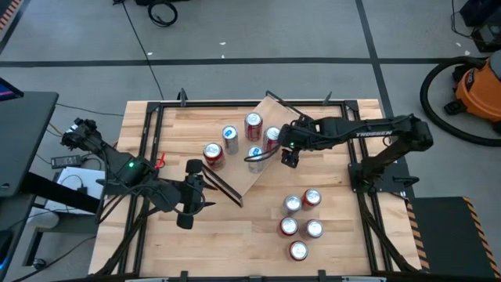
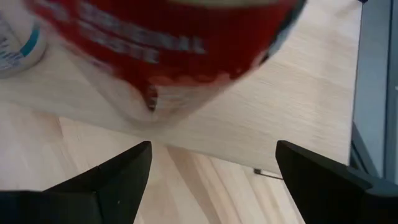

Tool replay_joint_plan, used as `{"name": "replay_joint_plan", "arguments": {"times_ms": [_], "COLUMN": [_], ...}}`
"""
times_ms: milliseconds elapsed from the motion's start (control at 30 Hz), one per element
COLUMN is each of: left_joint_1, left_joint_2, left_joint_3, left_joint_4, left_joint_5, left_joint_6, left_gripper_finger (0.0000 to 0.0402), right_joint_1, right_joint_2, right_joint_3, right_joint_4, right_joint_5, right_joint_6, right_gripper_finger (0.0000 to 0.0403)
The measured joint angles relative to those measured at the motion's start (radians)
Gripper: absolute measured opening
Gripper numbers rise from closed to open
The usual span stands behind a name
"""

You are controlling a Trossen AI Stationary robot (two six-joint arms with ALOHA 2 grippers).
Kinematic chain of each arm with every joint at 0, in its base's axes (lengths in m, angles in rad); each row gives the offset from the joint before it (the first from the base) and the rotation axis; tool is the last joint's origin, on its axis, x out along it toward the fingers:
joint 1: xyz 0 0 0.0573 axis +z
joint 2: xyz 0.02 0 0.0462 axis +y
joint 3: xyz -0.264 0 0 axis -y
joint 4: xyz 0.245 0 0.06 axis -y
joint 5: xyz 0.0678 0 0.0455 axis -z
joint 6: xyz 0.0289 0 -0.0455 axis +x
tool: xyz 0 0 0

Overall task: Place canned beverage on shelf
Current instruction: Put the red-white soda can on the shelf aligned with the other red-white soda can, then put the top red soda can on the shelf

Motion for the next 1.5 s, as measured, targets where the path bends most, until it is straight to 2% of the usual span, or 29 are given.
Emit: {"name": "replay_joint_plan", "arguments": {"times_ms": [367, 667, 800, 1000, 1300, 1500], "left_joint_1": [0.0, 0.0, 0.0, 0.0, 0.0, 0.0], "left_joint_2": [0.0, 0.0, 0.0, 0.0, 0.0, 0.0], "left_joint_3": [0.0, 0.0, 0.0, 0.0, 0.0, 0.0], "left_joint_4": [-0.001, -0.012, -0.012, -0.01, -0.01, -0.01], "left_joint_5": [0.0, 0.0, 0.0, 0.0, 0.0, 0.0], "left_joint_6": [-0.004, -0.009, -0.009, -0.009, -0.017, -0.017], "left_gripper_finger": [0.0192, 0.0192, 0.0192, 0.0192, 0.0192, 0.0192], "right_joint_1": [-0.012, 0.009, 0.075, 0.229, 0.395, 0.436], "right_joint_2": [0.024, -0.039, -0.066, -0.021, -0.012, -0.008], "right_joint_3": [-0.042, -0.015, -0.014, -0.015, -0.015, -0.015], "right_joint_4": [0.12, 0.003, -0.077, -0.215, -0.272, -0.267], "right_joint_5": [-0.028, -0.107, -0.18, -0.277, -0.256, -0.27], "right_joint_6": [0.012, 0.09, 0.16, 0.269, 0.419, 0.423], "right_gripper_finger": [0.0339, 0.0338, 0.0338, 0.0338, 0.0344, 0.0384]}}
